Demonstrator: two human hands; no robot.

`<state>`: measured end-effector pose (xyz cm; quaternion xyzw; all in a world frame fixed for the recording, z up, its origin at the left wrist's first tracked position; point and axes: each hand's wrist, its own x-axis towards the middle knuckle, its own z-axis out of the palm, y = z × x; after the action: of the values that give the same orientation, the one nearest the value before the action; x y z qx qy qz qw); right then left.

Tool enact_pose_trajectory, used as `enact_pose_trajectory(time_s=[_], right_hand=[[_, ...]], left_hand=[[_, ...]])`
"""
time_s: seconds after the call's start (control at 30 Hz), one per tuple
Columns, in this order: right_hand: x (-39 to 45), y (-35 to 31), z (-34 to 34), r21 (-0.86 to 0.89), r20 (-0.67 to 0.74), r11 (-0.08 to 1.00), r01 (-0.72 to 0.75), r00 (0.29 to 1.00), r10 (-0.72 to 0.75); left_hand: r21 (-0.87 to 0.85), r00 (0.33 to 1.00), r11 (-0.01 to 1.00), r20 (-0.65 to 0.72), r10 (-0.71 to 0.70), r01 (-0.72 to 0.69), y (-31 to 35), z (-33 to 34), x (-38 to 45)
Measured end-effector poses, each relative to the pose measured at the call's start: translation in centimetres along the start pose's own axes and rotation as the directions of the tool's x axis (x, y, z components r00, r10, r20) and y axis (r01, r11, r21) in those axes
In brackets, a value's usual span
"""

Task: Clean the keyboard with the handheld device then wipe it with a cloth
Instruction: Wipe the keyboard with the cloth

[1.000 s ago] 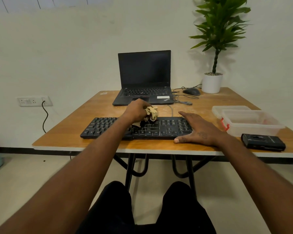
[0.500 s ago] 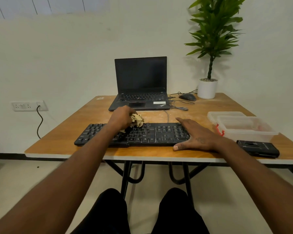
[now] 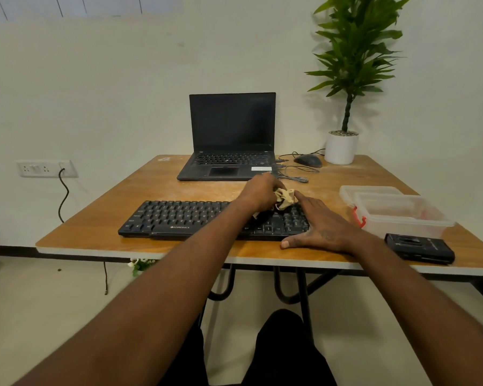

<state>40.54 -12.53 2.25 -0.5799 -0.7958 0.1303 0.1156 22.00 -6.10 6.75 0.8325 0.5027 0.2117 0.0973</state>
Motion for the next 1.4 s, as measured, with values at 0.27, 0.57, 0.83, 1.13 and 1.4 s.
enact_pose_trajectory(time_s=[0.27, 0.57, 0.83, 1.13, 1.4], right_hand=[[-0.2, 0.1, 0.0, 0.057, 0.002, 0.998, -0.003, 1.0, 0.003], [-0.1, 0.1, 0.1, 0.065, -0.013, 0.998, 0.004, 1.0, -0.003], [-0.3, 0.1, 0.1, 0.069, -0.019, 0.998, 0.008, 1.0, -0.006], [-0.3, 0.2, 0.1, 0.078, -0.028, 0.997, 0.006, 1.0, -0.003], [-0.2, 0.0, 0.1, 0.07, -0.034, 0.997, 0.014, 0.999, -0.012]], left_hand=[[0.118, 0.99, 0.984, 0.009, -0.137, 0.135, -3.6, -2.9, -0.9], [0.066, 1.0, 0.997, 0.011, -0.029, 0.028, -0.9, -0.7, -0.2], [0.077, 0.997, 0.995, -0.045, -0.055, 0.058, -1.4, -0.5, -0.7], [0.131, 0.993, 0.985, -0.024, -0.114, 0.116, -4.3, -2.6, -2.0], [0.033, 1.0, 0.999, -0.017, -0.003, 0.004, -0.7, -0.7, -1.9]])
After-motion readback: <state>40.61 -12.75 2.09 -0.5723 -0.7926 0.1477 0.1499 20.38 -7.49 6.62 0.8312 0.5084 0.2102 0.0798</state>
